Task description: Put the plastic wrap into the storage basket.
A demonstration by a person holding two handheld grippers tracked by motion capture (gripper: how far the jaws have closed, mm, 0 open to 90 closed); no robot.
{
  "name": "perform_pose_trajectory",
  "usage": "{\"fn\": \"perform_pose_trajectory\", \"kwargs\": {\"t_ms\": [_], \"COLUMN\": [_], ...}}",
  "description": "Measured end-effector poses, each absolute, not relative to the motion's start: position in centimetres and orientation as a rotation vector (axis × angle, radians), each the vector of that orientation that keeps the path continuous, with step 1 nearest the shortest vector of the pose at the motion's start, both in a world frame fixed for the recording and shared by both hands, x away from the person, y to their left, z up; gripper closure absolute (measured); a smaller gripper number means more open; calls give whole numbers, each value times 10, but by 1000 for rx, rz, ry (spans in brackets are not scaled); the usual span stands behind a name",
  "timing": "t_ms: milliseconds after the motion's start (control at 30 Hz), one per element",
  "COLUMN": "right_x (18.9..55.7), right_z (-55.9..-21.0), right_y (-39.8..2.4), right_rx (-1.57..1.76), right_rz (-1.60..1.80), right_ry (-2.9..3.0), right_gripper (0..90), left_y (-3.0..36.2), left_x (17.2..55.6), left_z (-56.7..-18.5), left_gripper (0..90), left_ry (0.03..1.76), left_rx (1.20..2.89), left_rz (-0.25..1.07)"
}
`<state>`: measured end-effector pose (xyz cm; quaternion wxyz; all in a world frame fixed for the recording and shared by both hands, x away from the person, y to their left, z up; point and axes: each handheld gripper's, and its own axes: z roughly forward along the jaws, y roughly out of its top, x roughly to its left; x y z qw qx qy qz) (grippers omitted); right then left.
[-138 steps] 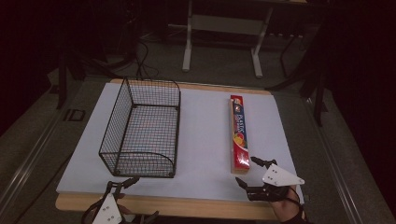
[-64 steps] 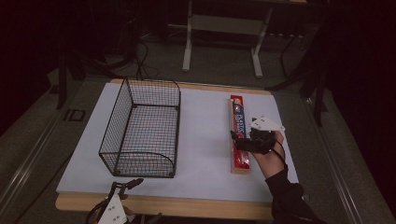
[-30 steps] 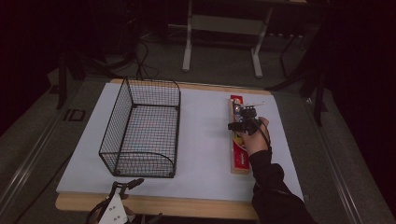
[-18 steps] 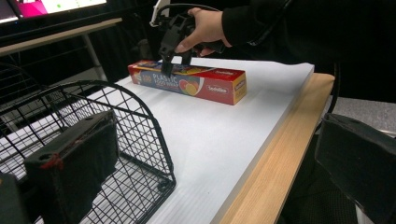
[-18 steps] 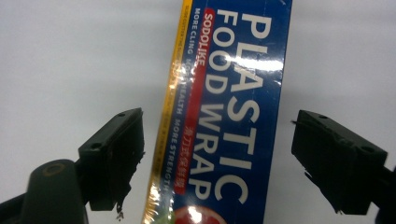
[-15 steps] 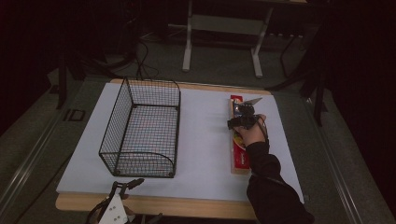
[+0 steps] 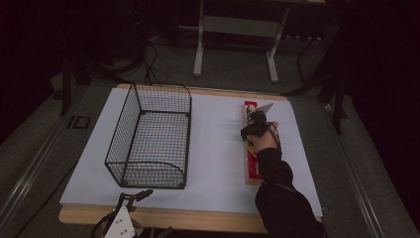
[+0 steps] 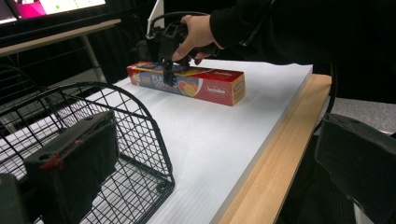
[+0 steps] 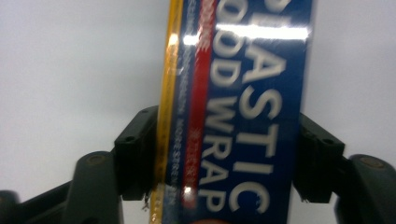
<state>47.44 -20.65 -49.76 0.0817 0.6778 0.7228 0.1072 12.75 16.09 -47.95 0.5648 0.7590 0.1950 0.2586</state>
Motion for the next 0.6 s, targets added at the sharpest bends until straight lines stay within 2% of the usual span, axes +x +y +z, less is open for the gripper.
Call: {"fn": "perform_pose_trajectory", "kwargs": {"t_ms": [267,600], "right_x": [476,475], "right_z": [-494,-482], "right_y": [-208,-209], "right_rx": [2078,2024], "right_rz": [294,307], "right_ry": [2147,2172], "right_gripper": [384,390], "left_y": [161,160], "left_x": [128,128], "left_z": [-480,-480], "left_gripper": [2,2], "left_ry": [462,457], "left_rx": [1785,1788], "left_rz": [607,610]}}
